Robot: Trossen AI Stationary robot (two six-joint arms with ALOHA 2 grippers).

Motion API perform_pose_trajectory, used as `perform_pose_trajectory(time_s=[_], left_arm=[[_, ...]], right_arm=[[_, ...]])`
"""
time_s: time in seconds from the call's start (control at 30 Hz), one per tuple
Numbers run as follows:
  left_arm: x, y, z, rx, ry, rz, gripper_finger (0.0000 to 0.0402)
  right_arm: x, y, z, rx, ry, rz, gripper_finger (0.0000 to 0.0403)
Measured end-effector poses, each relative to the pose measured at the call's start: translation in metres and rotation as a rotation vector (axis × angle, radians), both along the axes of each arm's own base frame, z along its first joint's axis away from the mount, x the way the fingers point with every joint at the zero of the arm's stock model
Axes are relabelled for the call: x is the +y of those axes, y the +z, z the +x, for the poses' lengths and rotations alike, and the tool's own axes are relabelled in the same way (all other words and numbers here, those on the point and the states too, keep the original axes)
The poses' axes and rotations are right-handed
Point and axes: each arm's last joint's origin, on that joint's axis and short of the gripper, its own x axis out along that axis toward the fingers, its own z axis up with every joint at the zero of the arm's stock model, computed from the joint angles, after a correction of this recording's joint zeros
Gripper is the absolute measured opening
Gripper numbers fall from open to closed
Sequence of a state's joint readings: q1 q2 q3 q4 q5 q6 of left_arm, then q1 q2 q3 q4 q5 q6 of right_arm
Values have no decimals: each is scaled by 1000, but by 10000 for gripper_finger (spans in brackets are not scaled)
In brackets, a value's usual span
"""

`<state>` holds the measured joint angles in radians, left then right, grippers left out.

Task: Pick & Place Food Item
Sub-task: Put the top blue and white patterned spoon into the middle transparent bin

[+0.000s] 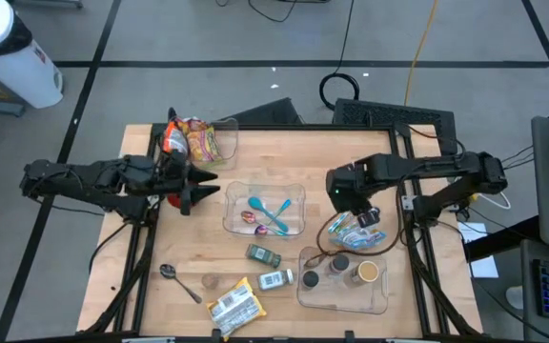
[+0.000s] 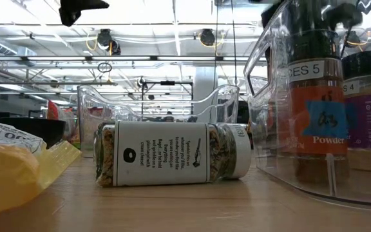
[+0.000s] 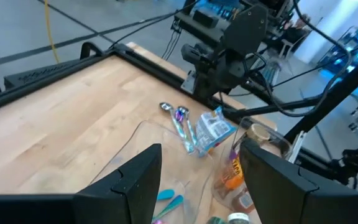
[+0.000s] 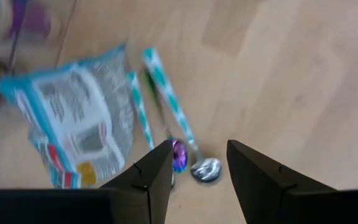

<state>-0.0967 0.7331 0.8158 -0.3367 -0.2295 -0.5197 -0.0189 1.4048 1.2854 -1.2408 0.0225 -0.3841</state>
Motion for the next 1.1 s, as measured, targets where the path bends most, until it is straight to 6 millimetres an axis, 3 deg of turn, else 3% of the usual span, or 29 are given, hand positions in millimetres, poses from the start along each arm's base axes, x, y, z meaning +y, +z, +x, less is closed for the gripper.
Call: perform_pose_trajectory(time_s=[0.27,0.5,0.7,1.1], left_arm=[[-2,-11,25,47,14,-18,225],[-3,-12,44,1,12,-4,225],[-1,-11,51,-27,12,-18,225],[4,-11,52,-37,32,-40,225]], right_arm=[[-1,-56,-15,62,96,-8,146],[-1,-92,-22,47,126,-14,146],[-1,-111,-26,23,122,-32,146],[-2,-129,-30,-29,81,-42,146]])
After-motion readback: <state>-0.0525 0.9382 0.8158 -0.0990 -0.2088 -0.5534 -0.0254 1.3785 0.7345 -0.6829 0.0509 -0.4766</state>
